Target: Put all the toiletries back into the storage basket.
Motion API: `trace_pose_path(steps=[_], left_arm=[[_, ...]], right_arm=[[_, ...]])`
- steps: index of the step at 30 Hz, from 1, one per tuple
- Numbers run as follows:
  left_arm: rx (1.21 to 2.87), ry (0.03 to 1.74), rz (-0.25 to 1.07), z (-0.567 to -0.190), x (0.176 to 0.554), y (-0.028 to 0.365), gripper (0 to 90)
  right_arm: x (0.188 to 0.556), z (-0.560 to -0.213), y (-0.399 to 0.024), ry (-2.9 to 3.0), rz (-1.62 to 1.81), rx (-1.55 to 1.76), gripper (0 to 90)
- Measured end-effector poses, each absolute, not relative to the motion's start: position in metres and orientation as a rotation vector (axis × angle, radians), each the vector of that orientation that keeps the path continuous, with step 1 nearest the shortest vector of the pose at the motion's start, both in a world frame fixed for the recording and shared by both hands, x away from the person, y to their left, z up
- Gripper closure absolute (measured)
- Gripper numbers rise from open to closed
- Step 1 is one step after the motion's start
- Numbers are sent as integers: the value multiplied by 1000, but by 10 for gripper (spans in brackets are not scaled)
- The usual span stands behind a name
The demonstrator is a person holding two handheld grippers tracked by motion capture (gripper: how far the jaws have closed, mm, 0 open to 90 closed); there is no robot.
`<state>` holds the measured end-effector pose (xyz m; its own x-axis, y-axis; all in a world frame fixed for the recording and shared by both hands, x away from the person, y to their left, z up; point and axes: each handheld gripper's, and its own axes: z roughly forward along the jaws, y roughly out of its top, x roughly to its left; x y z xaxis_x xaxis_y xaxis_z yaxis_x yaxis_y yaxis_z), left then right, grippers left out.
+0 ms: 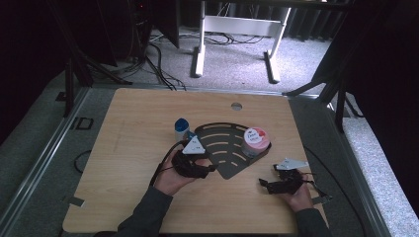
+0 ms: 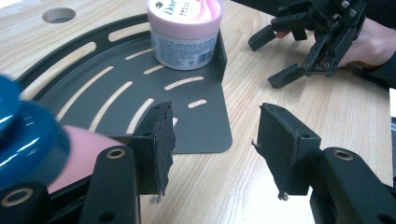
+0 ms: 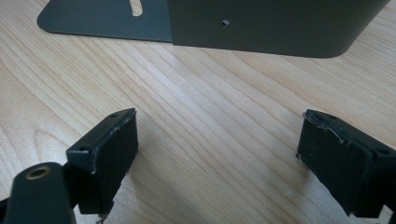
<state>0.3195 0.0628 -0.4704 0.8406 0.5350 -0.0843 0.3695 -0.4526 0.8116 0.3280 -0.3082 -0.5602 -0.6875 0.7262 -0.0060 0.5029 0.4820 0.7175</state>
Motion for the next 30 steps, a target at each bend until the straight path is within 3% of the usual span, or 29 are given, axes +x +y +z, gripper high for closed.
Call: trace_pose_path(steps=[30], left_arm=[[2072, 799, 334, -461, 322, 112, 399]], right_arm=[[328, -560, -308, 2423, 1021, 1042, 121]])
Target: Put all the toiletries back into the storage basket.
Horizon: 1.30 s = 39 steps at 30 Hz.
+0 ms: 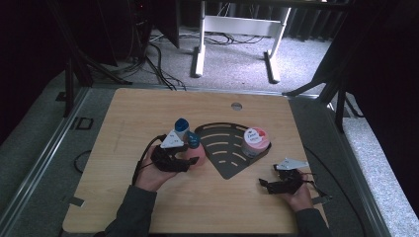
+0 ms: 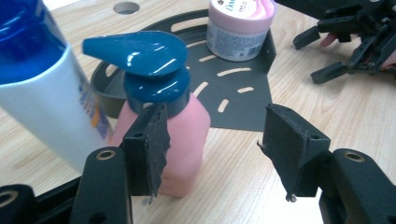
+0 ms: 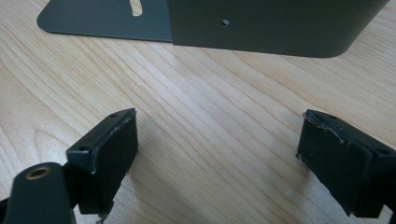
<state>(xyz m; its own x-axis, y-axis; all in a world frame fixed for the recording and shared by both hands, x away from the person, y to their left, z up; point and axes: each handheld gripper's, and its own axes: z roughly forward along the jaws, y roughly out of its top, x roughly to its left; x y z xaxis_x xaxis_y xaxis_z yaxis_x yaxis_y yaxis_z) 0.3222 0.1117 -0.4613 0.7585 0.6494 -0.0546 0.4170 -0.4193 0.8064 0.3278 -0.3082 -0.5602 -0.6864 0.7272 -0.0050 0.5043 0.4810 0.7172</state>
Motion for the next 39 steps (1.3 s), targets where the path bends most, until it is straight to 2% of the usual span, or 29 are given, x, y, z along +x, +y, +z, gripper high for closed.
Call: trace_pose_path(steps=[16, 28, 39], left_arm=[[2077, 849, 324, -472, 337, 117, 341], [2070, 849, 284, -474, 344, 116, 240], [2109, 838, 345, -476, 350, 104, 249]], right_arm=[[328, -560, -308, 2423, 1021, 1041, 121], [328, -560, -308, 2423, 1020, 1040, 121], [328, -560, -308, 2423, 1020, 1040, 121]])
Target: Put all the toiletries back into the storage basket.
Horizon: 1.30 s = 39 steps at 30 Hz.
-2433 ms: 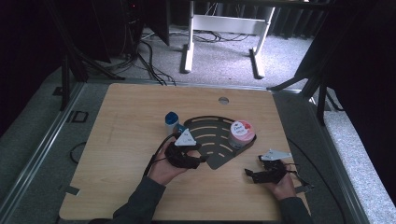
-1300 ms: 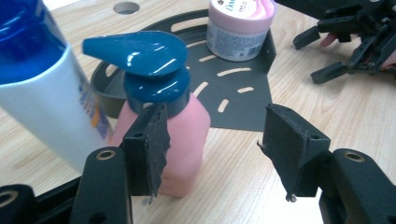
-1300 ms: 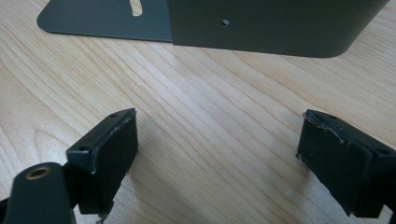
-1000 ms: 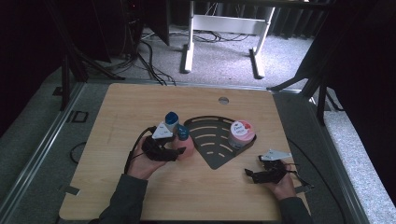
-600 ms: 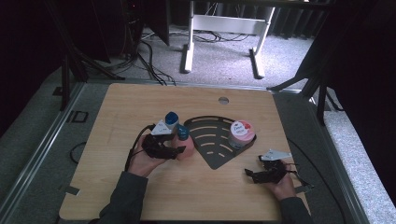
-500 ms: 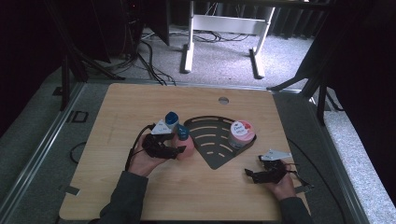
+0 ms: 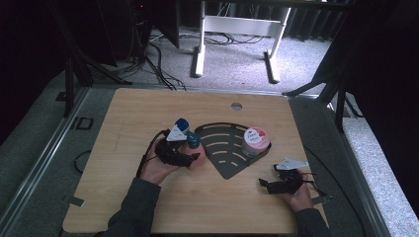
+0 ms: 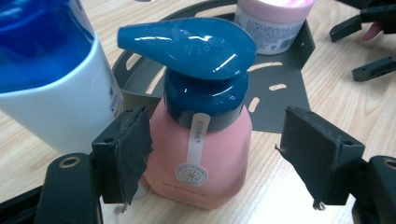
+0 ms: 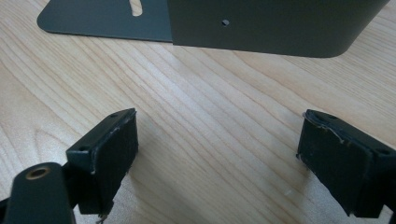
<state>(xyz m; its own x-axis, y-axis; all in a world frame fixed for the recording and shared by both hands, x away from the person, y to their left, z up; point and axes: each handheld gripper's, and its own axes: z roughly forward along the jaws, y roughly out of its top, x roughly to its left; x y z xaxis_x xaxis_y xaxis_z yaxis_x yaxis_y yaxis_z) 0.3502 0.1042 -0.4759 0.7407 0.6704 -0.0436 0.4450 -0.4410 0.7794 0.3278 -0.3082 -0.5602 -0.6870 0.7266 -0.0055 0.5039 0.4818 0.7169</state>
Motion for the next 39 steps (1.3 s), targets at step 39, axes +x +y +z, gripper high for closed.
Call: trace_pose_path(steps=[39], left_arm=[[2106, 821, 425, -470, 368, 79, 389]], right_arm=[[328, -560, -308, 2423, 1020, 1041, 120]])
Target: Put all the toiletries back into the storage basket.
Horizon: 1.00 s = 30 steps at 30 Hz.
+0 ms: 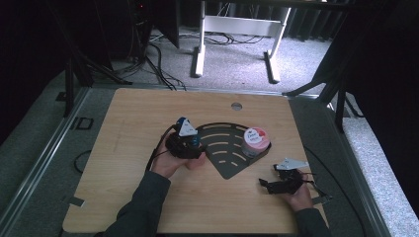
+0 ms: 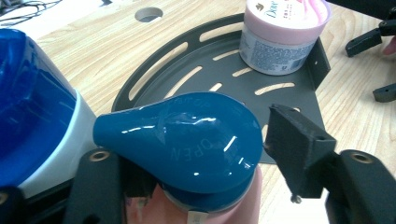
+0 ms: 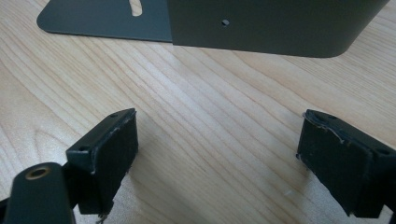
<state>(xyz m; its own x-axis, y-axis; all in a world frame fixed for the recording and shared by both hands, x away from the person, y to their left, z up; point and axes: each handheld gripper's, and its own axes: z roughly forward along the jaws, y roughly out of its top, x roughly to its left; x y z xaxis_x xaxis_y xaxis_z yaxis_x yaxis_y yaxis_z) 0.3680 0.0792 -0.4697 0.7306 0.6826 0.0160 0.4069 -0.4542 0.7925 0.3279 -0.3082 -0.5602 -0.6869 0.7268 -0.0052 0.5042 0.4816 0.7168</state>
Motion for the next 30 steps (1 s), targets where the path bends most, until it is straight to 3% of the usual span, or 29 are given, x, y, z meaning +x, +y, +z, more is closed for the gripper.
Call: trace_pose_path(steps=[8, 30], left_arm=[[2066, 848, 445, -467, 368, 84, 517], [2071, 859, 444, -465, 364, 83, 528]], right_arm=[[328, -560, -308, 2423, 1020, 1041, 120], [328, -560, -308, 2423, 1020, 1041, 121]])
